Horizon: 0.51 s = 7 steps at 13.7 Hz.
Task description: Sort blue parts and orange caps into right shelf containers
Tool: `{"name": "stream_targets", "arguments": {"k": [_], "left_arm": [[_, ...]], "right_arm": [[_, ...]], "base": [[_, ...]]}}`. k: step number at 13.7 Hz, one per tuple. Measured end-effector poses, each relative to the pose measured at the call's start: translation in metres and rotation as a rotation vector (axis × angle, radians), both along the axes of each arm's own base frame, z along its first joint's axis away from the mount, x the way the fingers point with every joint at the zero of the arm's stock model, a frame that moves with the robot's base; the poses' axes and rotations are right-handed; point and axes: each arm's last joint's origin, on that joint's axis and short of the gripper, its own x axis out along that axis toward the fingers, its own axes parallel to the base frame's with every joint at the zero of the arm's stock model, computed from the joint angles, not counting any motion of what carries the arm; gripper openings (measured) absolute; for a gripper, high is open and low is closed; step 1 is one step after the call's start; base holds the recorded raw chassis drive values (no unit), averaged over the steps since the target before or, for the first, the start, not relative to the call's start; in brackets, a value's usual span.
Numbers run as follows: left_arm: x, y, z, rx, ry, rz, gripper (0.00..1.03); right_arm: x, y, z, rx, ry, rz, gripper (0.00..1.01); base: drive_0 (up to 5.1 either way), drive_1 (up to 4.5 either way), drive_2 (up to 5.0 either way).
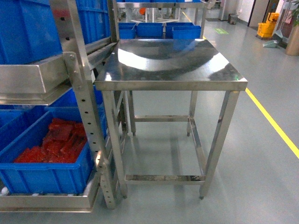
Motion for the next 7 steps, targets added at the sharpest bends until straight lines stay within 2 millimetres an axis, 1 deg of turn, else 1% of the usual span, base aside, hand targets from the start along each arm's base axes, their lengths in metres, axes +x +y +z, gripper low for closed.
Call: {"name": "stream_targets", "arguments": {"k": [7], "left_arm": [[0.0000, -0.0001, -0.0002, 0.000, 0.002, -0.003, 0.42]], "right_arm": [[0.0000, 0.0000, -0.0006, 0.000, 0.006, 0.000, 0.44]], "base": [[-5.0, 2.43, 2.4]]}}
